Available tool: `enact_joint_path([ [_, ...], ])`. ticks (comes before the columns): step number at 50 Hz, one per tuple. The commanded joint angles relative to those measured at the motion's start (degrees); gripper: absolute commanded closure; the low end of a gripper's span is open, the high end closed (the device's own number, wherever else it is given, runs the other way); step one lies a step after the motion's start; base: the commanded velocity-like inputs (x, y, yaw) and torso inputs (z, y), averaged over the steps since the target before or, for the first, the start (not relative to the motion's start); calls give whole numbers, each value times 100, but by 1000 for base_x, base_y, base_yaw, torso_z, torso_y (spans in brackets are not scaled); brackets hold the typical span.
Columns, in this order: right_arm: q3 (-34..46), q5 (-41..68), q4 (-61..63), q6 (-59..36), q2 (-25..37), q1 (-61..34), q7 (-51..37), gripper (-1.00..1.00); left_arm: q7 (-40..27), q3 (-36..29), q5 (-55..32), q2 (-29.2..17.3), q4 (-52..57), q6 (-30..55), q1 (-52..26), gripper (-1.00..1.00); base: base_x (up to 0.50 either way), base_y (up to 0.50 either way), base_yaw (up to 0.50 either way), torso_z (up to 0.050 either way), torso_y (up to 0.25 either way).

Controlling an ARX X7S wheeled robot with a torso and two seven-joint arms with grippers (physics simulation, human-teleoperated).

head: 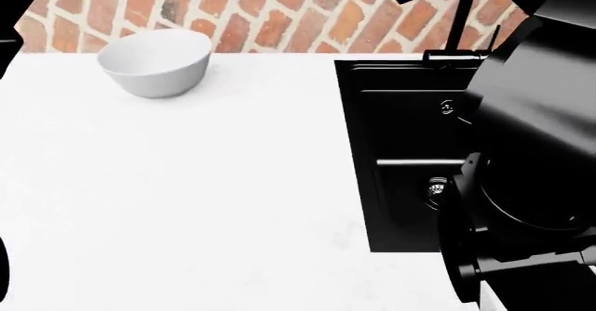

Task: Place the two vegetables and bowl onto the tray for setting up a vegetable dip station.

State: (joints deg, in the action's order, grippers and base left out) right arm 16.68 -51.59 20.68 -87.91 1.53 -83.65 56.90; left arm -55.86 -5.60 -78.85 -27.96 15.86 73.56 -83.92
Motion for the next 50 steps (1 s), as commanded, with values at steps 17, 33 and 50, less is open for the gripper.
enact_joint_path([
  [17,-51,63,47,8,-11,-69,-85,-100,-7,-96,-29,-38,-34,-99,31,-100,306,448,0,0,0],
  [33,-36,204,31,79,13,-92,-256,-100,-84,-166,-81,-13,-183,-120,160,-100,215,50,0,0,1],
  [50,37,105,-7,-30,88,-88,-206,-100,-1130,65,-576,235,-1630,-71,735,-100,0,0,0,0,1],
])
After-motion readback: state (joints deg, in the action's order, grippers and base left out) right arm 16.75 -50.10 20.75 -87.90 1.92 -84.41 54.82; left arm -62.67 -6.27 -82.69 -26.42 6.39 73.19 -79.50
